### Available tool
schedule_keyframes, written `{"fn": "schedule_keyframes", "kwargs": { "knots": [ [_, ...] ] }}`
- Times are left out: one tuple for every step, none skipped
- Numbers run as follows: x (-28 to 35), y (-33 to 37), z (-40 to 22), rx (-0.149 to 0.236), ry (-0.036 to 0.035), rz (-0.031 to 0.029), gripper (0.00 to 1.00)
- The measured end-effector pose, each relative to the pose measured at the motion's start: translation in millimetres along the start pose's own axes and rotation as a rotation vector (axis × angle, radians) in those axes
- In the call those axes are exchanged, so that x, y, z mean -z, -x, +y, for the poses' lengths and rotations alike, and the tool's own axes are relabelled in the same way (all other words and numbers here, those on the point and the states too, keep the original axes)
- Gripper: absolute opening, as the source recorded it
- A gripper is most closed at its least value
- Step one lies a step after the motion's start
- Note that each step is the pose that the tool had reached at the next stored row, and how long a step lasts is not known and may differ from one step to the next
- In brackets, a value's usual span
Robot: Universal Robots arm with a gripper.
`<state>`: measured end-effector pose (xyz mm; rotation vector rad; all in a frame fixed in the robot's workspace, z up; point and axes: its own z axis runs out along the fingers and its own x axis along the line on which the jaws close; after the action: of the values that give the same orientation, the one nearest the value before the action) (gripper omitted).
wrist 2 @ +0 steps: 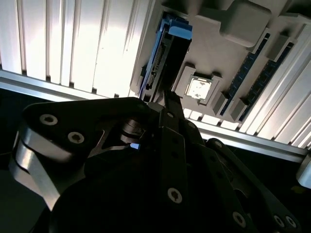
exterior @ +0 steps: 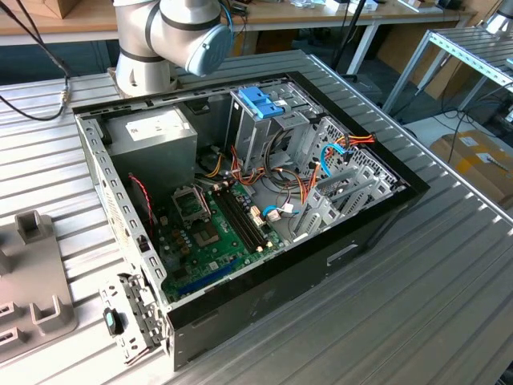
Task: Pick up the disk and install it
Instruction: 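Pick up the disk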
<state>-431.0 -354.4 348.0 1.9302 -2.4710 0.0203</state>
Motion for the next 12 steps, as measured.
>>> {"fn": "schedule_keyframes", "kwargs": {
  "knots": [
    [-1.0,0.0,0.0,0.001,-0.0001,-0.0001,0.11],
    [-1.5,0.0,0.0,0.003,0.0001,0.0001,0.11],
    [-1.5,0.0,0.0,0.003,0.0002,0.0002,0.11],
    [-1.5,0.0,0.1,0.003,0.0002,0.0002,0.11],
    [-1.6,0.0,0.1,0.003,0.0002,0.0002,0.11],
    [-1.6,0.0,0.1,0.003,0.0001,0.0002,0.11],
    [-1.7,0.0,0.1,0.003,0.0001,0.0001,0.11],
    [-1.7,0.0,0.1,0.004,0.0000,0.0001,0.11],
    [-1.8,0.2,0.1,0.004,-0.0002,-0.0001,0.11],
    [-1.8,0.6,0.2,0.004,-0.0002,-0.0001,0.11],
    [-1.7,0.9,0.3,0.004,0.0000,0.0001,0.11],
    [-1.7,0.9,0.3,0.004,0.0000,0.0001,0.11]
  ]
}}
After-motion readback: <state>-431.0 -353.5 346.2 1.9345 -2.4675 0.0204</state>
